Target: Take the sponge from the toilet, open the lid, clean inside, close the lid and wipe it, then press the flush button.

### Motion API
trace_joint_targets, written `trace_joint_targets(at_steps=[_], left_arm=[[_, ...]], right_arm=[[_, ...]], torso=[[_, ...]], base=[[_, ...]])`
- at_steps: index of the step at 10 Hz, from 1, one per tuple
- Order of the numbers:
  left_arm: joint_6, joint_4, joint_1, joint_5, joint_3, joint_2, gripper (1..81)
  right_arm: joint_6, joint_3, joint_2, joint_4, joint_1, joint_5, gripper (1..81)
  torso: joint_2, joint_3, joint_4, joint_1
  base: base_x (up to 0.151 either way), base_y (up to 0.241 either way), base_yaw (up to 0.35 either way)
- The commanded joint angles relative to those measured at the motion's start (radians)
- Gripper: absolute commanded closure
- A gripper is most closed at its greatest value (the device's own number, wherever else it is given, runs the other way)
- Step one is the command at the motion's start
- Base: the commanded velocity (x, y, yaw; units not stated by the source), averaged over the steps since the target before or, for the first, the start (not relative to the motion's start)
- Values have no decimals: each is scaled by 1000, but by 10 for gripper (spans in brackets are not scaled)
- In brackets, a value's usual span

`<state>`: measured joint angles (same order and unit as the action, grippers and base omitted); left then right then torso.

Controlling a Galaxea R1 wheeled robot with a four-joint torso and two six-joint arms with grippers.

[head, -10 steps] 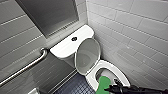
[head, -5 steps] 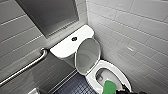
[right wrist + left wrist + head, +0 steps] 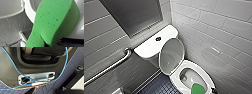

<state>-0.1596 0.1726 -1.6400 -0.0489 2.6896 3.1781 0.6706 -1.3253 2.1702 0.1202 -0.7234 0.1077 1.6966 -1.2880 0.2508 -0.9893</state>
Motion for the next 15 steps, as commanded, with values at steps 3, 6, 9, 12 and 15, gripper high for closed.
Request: trace_joint_targets(at_steps=[3,6,9,12,15], left_arm=[[-1,2,-31,89,-183,-104,10],[2,-4,-16,75,-546,-318,10],[-1,-5,5,34,-790,-475,10],[3,-16,59,37,-938,-573,10],[18,-42,93,34,-961,-619,10]], right_arm=[[0,62,-16,-2,70,44,811],[0,49,18,1,71,70,811],[0,23,50,3,64,86,811],[0,15,56,3,66,87,811],[0,6,61,3,64,87,811]], torso=[[0,0,0,0],[0,0,0,0],[0,0,0,0],[0,0,0,0],[0,0,0,0]], base=[[0,0,0],[0,0,0],[0,0,0],[0,0,0],[0,0,0]])
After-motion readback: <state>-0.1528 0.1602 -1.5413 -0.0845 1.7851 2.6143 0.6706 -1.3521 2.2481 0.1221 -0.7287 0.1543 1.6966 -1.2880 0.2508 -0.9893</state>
